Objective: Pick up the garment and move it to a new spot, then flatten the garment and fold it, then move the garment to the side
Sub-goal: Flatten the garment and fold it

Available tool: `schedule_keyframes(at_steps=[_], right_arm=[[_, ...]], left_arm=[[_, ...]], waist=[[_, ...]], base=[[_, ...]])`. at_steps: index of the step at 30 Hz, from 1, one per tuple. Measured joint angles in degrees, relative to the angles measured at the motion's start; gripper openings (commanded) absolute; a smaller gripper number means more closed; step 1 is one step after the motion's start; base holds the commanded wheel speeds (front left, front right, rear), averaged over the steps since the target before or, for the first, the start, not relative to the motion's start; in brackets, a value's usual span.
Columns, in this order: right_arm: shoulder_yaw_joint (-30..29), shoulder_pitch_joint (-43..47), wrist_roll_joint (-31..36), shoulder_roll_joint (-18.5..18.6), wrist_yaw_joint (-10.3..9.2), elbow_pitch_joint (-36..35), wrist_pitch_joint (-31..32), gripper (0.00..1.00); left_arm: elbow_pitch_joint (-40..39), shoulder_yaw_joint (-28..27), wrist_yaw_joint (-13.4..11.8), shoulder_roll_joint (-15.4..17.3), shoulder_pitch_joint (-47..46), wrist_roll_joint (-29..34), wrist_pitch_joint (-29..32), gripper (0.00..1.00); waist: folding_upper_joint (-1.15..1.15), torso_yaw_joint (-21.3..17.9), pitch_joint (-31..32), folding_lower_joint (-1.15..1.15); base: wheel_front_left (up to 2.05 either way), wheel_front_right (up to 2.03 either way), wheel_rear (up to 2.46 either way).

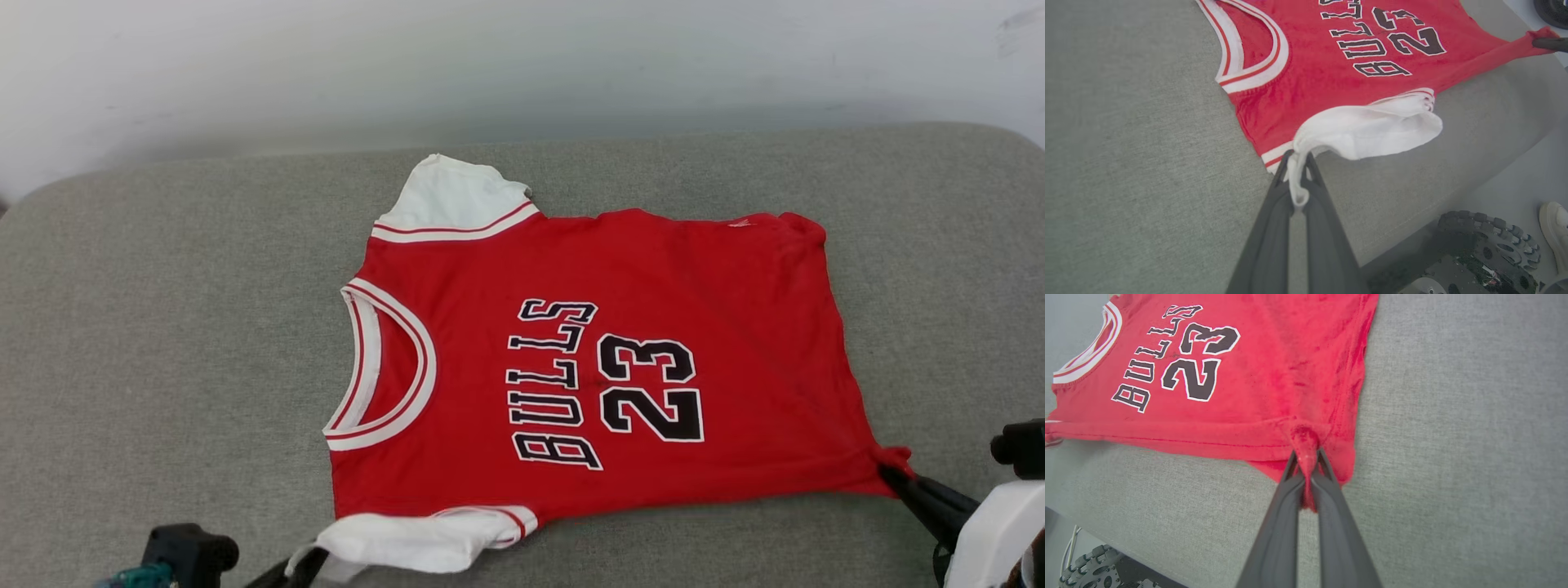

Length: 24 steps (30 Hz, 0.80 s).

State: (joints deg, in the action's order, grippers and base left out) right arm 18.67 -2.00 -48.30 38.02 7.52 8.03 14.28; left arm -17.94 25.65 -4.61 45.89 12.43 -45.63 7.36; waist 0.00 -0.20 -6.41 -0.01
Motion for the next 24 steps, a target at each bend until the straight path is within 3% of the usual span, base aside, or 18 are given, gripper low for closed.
schedule_keyframes(at_steps=[13, 24], right_arm=[[-6.1, -7.41, 4.24, -3.05, -0.01, -4.26, 5.52, 0.0], [-3.55, -14.76, 8.11, -4.31, 0.0, 0.13, 8.54, 0.0]], left_arm=[[2.76, -2.48, 0.57, -1.25, -16.19, 2.56, 1.46, 0.0], [14.1, 0.22, 2.12, -3.92, -27.68, 6.33, 3.64, 0.0]], waist=[[0.0, -0.68, -7.64, 0.02], [0.0, -1.33, -13.82, 0.02]], base=[[0.0, 0.0, 0.0], [0.0, 0.0, 0.0]])
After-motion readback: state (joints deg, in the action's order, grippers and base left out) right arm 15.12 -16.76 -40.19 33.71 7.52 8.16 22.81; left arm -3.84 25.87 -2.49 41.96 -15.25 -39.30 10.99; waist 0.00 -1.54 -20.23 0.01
